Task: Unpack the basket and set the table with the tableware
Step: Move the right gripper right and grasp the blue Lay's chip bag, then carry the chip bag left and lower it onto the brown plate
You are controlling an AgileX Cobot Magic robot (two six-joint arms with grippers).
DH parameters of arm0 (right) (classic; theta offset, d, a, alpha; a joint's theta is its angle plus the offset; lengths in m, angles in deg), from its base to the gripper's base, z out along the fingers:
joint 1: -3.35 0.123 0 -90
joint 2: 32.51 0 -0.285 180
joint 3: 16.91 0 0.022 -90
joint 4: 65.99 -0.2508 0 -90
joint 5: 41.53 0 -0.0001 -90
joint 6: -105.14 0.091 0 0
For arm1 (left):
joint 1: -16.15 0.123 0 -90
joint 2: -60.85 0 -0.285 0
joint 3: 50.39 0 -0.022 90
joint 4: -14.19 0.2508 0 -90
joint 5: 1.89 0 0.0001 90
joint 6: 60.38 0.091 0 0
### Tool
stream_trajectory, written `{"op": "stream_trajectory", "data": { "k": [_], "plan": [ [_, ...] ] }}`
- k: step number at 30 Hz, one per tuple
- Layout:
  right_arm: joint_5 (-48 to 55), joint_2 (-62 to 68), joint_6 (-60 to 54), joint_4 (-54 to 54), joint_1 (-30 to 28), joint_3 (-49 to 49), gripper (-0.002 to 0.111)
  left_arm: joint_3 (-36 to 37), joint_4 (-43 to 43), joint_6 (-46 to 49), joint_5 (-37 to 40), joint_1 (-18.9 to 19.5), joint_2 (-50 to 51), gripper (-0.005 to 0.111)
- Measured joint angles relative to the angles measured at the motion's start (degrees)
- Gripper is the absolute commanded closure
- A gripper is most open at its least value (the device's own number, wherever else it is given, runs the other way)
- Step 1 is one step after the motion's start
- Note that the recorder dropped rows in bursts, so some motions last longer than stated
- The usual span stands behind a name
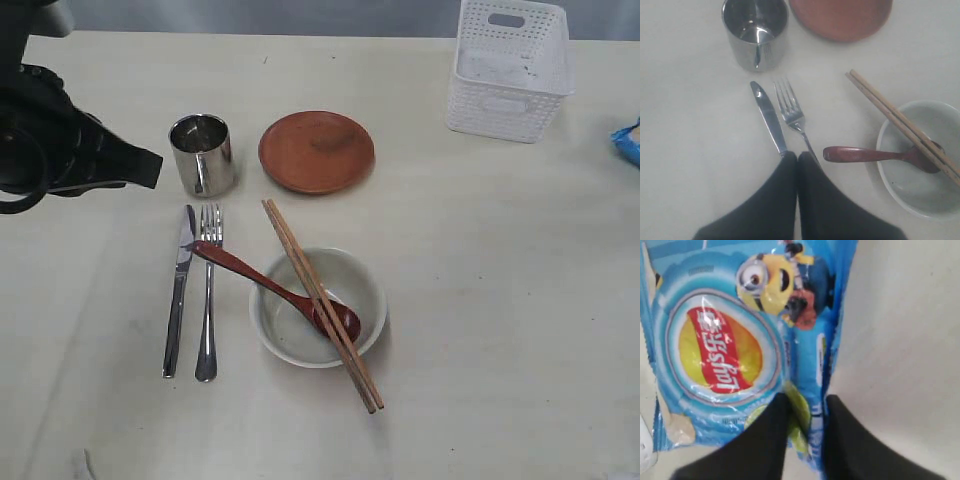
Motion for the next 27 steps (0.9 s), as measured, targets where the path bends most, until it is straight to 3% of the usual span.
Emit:
{"op": "stream_trajectory", "data": {
  "k": [12,17,23,27],
  "plan": [
    [3.4,-3.6,-7.6,-9.3,0.0,-0.1,0.109,0.0,0.0,0.0,-0.2,0.0,0.0,0.107],
    [4.3,-10.0,-11.0,-15.5,2.8,-0.1,0.109,0.0,0.0,0.0,-0.3,0.0,0.0,0.107],
    [4.3,-16.4,-13.5,-17.2,18.0,2.7,0.109,0.0,0.0,0.0,-0.3,0.0,0.0,0.107],
    [4.5,-17.9,-6.5,-5.1,32.9,9.4,0.109,0.0,0.0,0.0,-0.3,0.0,0.0,0.107]
  ]
}}
